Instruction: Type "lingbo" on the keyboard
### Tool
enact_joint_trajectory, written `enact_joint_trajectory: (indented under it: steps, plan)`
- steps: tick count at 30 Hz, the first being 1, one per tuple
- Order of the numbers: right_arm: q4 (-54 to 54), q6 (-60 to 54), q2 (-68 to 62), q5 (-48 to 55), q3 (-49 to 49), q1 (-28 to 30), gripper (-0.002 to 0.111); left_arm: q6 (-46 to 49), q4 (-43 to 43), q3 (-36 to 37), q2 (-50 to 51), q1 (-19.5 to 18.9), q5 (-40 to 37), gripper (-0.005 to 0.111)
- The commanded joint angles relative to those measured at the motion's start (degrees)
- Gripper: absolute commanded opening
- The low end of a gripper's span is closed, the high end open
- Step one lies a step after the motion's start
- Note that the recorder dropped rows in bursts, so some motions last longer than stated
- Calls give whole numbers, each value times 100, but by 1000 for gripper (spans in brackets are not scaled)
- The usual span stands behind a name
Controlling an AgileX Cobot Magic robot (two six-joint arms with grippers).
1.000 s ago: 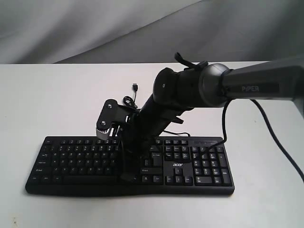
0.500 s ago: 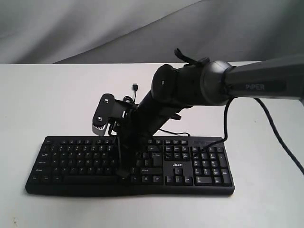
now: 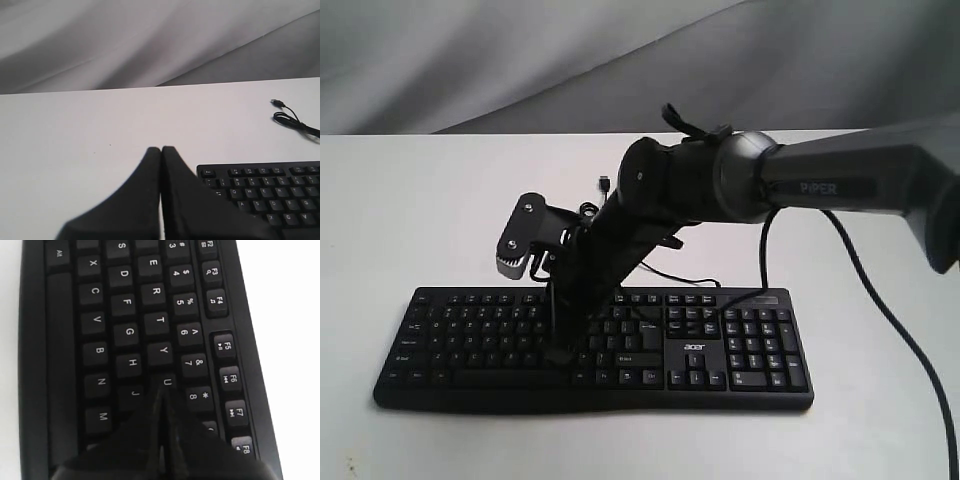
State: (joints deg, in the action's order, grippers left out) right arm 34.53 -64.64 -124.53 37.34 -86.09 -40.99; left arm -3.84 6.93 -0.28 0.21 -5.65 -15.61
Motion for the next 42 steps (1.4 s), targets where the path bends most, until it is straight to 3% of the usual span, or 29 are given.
enact_joint_trajectory:
  steps: [1,29,42]
  plan:
    - [-92,64,17,23,-40,-13,0,-12,-21,28,-21,-6,41,1]
    - [-135,65,87,-21,-70,-22,0,-12,-21,28,-21,-6,41,1]
    - [-94,232,118,111,-25,-445,0,-12,-21,28,-21,-6,41,1]
